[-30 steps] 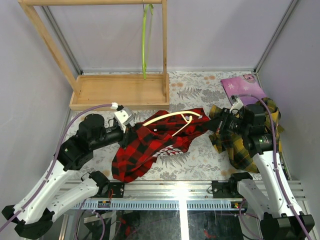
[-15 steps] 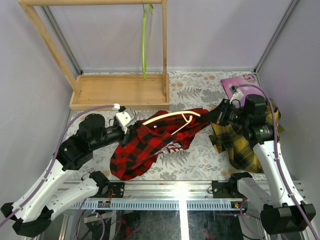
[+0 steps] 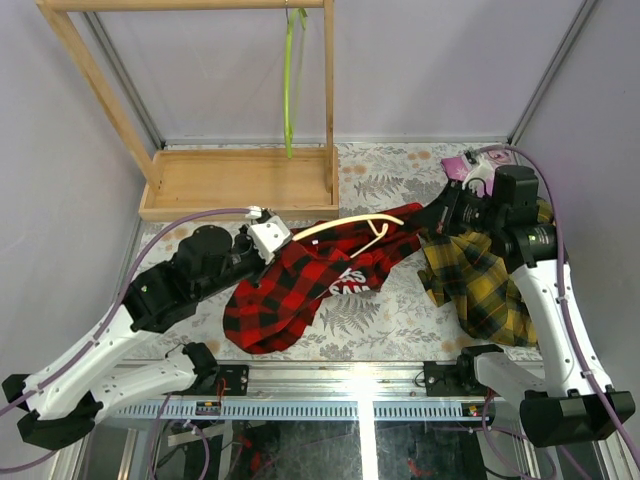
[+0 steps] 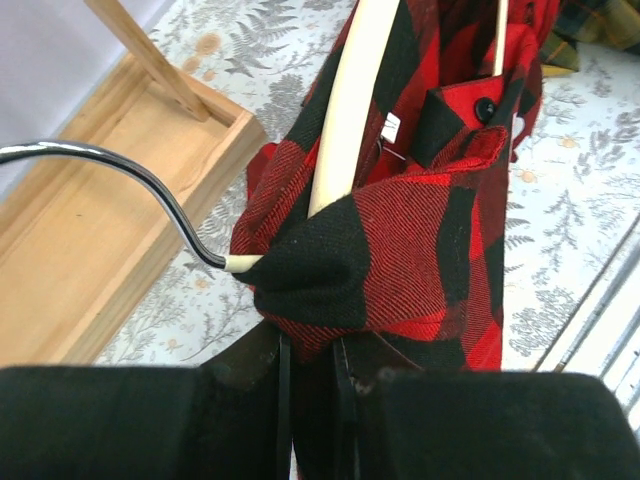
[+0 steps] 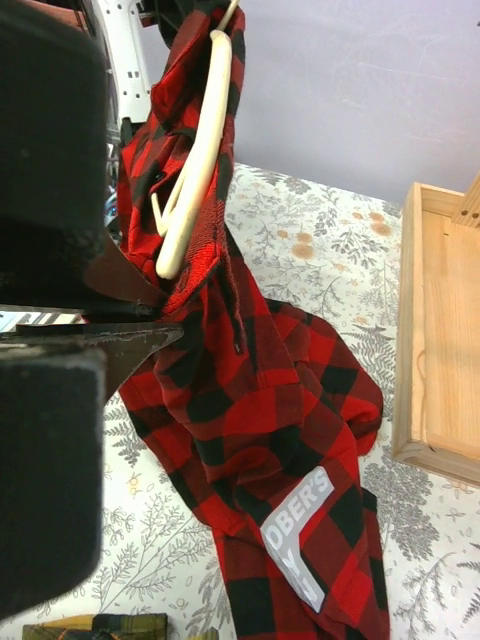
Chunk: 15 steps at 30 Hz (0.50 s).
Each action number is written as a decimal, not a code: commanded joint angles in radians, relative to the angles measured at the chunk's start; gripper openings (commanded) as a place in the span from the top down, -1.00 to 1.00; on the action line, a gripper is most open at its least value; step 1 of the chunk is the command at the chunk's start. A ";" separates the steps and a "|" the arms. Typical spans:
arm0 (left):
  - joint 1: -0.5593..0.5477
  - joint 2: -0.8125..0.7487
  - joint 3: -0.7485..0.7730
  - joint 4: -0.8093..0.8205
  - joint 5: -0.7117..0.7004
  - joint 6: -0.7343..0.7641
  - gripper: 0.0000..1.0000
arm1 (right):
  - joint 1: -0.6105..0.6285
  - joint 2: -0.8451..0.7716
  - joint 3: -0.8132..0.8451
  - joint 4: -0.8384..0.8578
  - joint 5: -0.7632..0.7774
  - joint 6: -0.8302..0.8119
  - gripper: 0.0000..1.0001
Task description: Place the shirt on the hanger
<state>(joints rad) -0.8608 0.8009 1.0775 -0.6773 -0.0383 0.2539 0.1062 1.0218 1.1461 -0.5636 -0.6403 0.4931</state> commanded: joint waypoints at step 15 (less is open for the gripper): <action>-0.207 0.167 0.139 -0.066 -0.421 0.093 1.00 | -0.011 0.164 0.310 -0.142 0.061 -0.075 1.00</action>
<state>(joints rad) -1.0172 0.9409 1.1793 -0.7143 -0.3065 0.3191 0.1024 1.1885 1.3869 -0.6983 -0.6163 0.4168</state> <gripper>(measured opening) 0.110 0.022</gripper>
